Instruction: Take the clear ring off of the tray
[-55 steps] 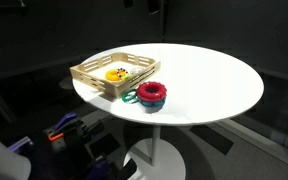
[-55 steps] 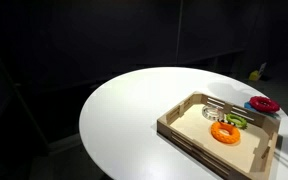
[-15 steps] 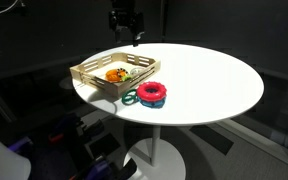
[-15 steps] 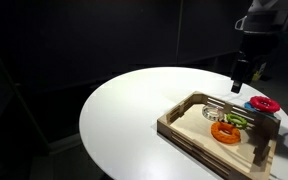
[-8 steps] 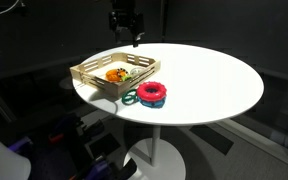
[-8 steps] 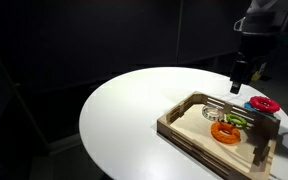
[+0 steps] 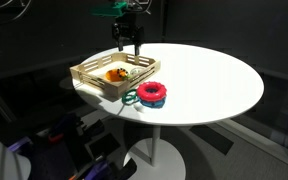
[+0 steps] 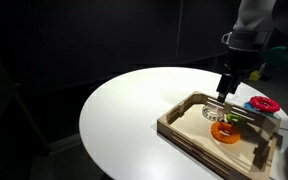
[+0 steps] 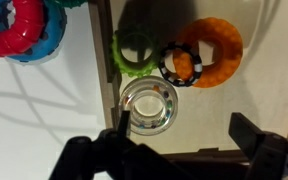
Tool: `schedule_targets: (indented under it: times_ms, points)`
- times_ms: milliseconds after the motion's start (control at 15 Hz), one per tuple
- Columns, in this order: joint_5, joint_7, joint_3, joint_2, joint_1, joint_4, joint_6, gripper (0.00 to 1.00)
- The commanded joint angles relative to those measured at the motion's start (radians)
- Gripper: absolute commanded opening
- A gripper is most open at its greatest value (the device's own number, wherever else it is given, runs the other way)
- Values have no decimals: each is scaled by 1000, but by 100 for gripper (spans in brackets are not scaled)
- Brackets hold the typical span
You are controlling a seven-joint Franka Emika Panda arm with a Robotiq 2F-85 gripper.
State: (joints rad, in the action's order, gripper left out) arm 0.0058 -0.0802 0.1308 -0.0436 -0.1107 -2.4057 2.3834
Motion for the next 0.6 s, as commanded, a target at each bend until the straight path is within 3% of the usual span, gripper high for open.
schedule_targets:
  times_ms: [0, 533]
  points:
    - [-19, -23, 4, 70, -11, 29, 61, 100]
    - [-45, -18, -5, 202, -30, 63, 154, 100]
